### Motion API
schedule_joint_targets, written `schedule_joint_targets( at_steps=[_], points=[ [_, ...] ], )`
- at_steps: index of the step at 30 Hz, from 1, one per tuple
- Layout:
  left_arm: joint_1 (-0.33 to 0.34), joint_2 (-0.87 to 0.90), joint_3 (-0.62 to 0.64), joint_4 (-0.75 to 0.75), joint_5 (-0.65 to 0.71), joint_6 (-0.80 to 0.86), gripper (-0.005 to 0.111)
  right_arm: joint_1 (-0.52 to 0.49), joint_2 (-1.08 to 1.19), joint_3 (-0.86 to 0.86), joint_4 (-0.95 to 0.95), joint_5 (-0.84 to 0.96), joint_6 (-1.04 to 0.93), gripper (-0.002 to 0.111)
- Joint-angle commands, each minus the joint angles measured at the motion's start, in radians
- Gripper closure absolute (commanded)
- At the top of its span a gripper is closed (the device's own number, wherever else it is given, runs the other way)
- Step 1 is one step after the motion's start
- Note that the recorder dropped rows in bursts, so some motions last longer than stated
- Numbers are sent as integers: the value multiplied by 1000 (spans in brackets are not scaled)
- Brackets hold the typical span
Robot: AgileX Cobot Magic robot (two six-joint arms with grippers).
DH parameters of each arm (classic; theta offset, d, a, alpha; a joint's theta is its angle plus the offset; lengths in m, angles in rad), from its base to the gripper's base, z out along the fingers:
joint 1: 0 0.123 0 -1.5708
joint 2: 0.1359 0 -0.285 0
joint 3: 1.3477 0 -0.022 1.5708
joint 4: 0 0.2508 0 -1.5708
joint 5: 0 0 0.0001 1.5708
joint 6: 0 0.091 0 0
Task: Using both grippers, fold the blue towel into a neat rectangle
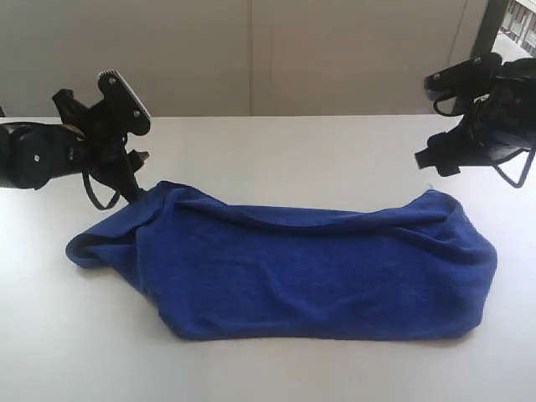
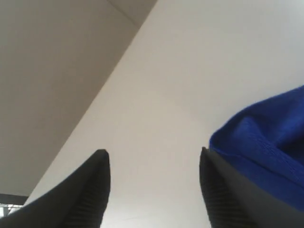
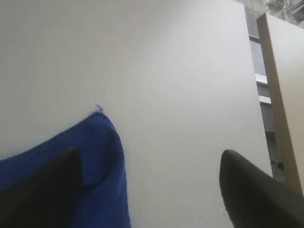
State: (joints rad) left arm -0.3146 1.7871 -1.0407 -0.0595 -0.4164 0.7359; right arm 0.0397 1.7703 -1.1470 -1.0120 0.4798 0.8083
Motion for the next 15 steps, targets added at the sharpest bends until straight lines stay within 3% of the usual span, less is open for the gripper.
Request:
schedule_joint_targets(
  at_steps=[1, 3, 5, 7, 10, 12, 15],
  points=[
    [4, -97, 1, -314, 11, 171, 45, -4, -63, -17, 103, -11, -5, 36],
    [4, -143, 1, -468, 84, 217, 45, 15, -97, -17, 256, -13, -113, 39],
    [4, -186, 1, -596, 170, 265, 46, 49, -118, -17, 506, -13, -354, 46],
    [4, -225, 1, -670, 271, 319, 54, 89, -122, -17, 780, 1, -631, 59],
    [4, -274, 1, -673, 467, 337, 83, 164, -111, -15, 1226, 66, -1072, 84],
    [4, -296, 1, -638, 625, 337, 104, 218, -93, -15, 1418, 113, -1269, 99],
    [4, -320, 1, -531, 836, 258, 106, 298, -53, -15, 1513, 117, -1366, 108]
  ],
)
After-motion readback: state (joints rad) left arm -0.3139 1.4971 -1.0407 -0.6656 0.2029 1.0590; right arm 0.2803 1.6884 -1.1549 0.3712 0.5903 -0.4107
